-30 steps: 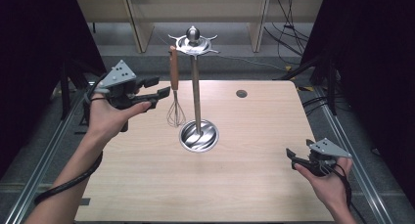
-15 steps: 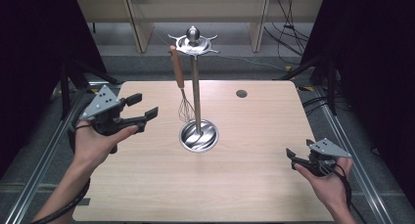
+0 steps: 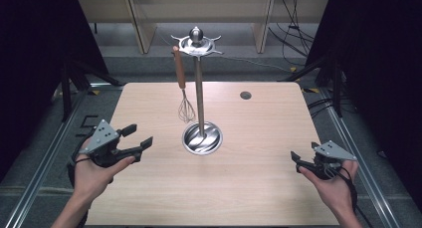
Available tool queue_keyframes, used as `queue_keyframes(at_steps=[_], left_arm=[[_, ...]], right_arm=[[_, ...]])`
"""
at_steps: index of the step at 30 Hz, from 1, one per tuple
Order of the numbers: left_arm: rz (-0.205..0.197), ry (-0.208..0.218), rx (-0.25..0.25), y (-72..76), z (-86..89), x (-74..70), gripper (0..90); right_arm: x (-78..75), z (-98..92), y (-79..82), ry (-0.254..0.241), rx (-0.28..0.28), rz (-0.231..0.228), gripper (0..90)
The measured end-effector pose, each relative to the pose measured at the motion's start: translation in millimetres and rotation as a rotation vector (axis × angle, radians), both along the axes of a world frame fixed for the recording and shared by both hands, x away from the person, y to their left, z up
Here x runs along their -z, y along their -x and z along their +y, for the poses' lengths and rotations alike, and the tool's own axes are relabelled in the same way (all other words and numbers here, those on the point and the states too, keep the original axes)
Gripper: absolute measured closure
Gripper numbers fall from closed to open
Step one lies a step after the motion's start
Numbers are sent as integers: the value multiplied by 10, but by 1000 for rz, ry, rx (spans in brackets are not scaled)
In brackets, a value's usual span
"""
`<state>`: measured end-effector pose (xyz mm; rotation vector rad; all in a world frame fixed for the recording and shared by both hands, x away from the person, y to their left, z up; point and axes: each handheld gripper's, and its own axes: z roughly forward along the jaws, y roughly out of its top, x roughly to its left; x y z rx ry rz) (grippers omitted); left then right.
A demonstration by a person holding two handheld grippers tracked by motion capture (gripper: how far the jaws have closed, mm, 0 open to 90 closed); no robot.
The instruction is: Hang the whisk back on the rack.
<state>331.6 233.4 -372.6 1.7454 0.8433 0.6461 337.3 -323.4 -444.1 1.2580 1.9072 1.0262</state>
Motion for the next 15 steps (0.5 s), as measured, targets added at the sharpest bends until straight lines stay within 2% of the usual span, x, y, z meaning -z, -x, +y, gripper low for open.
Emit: queue_keyframes(at_steps=[4,6,9,12,13,14,15], left_arm=[[39,1,-19,42,36,210,308],[48,-2,-17,51,41,323,302],[74,-18,-23,70,53,508,296],[100,-20,-20,64,75,674,288],[115,-34,-27,72,91,743,286],[115,-20,-22,65,94,795,284],[132,-28,-35,80,111,858,282]], right_arm=[[7,-14,-21,15,-23,-3,229],[7,4,-5,-1,-4,1,230],[7,-8,-21,13,-28,-8,230],[7,-6,-19,10,-26,-3,229],[7,-5,-18,9,-25,-1,229],[7,-6,-18,9,-26,-1,228],[8,-7,-20,11,-29,-3,228]])
